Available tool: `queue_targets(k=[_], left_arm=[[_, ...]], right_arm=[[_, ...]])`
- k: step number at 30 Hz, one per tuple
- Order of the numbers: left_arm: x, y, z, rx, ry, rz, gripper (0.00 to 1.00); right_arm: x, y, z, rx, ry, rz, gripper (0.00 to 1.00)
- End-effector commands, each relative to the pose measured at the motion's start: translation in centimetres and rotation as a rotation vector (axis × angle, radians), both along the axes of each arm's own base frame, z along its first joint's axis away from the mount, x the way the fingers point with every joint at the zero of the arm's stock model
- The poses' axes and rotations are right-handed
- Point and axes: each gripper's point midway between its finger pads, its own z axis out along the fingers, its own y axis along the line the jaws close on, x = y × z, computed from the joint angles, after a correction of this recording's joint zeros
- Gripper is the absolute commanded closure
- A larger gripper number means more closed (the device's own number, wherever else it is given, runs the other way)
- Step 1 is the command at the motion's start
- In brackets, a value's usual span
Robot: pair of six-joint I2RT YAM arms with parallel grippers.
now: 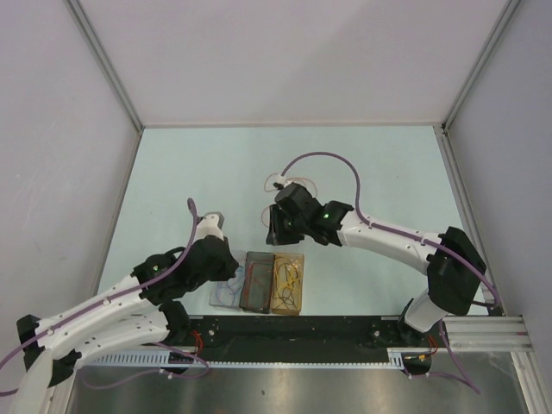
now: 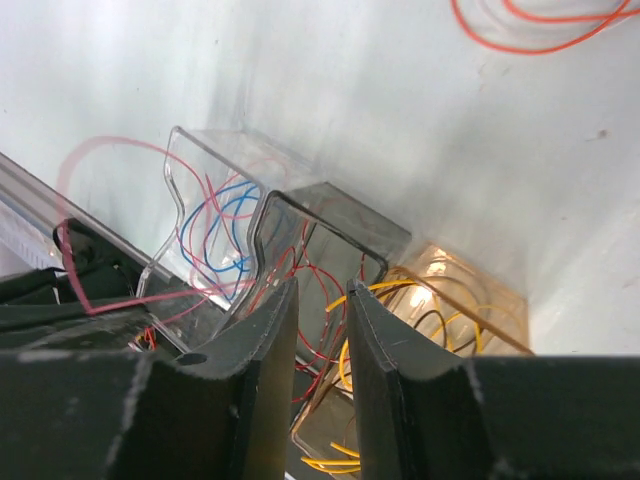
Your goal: Untangle the cables
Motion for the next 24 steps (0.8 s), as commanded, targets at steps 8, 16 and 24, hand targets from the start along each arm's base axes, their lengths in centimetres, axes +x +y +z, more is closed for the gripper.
queue_targets(k=[8,16,24], left_arm=[[-4.1,2.1,-5.3,0.039,0.221,0.125,1.00],[-2.5,2.8,-5.5,0.123,0.187,0.200,1.00],[0.3,4.0,-5.8,0.096,0.164,0.257,1.00]], right_arm=[[1.6,-0.4,4.2,0.078,-0.081,0.008,0.69],[0.8,0.5,4.1,0.111,-0.063,0.047,0.69],[-1.0,1.7,3.7,0.116,-0.049,0.102,0.69]])
